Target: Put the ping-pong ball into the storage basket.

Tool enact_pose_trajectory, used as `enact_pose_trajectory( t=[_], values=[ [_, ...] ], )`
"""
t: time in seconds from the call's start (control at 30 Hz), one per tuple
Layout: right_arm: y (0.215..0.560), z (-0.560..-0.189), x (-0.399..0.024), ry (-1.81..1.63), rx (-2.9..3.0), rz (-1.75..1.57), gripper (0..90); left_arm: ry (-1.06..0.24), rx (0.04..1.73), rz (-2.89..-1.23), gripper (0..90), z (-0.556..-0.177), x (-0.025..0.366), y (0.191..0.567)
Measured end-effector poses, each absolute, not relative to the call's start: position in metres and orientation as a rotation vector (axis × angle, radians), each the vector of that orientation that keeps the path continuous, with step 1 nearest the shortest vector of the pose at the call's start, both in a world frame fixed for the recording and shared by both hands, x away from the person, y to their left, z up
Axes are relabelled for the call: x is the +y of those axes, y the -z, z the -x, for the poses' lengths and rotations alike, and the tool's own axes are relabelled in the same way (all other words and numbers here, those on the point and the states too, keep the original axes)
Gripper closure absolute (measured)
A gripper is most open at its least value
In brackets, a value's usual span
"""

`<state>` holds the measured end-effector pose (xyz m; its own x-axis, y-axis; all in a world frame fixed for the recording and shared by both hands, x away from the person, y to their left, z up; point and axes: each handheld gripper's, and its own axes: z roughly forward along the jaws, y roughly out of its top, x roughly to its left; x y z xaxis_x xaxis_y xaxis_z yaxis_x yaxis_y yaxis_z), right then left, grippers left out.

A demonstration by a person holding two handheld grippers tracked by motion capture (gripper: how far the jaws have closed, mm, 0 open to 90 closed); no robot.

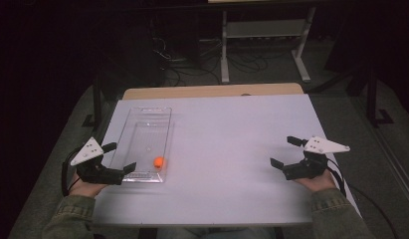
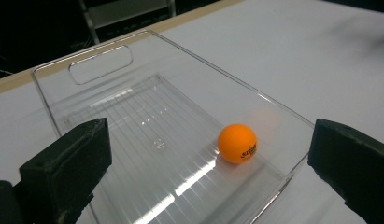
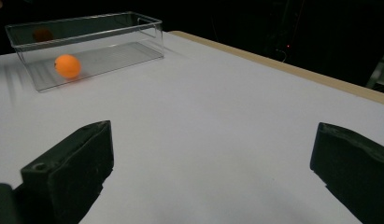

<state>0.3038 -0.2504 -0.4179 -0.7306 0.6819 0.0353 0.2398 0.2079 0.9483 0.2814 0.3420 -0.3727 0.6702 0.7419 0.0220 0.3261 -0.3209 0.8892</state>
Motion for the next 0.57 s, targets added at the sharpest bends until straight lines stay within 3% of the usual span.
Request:
enact_pose_trajectory(
  t=[0.27,0.57],
  values=[
    [0.418,-0.304,-0.251,-1.535,2.100,-0.862,0.0,-0.550,0.852,-1.813,0.0,-0.276,0.354,0.382],
    [0.418,-0.303,-0.250,-1.537,2.104,-0.856,0.0,-0.537,0.865,-1.823,0.0,-0.274,0.353,0.394]
  ],
)
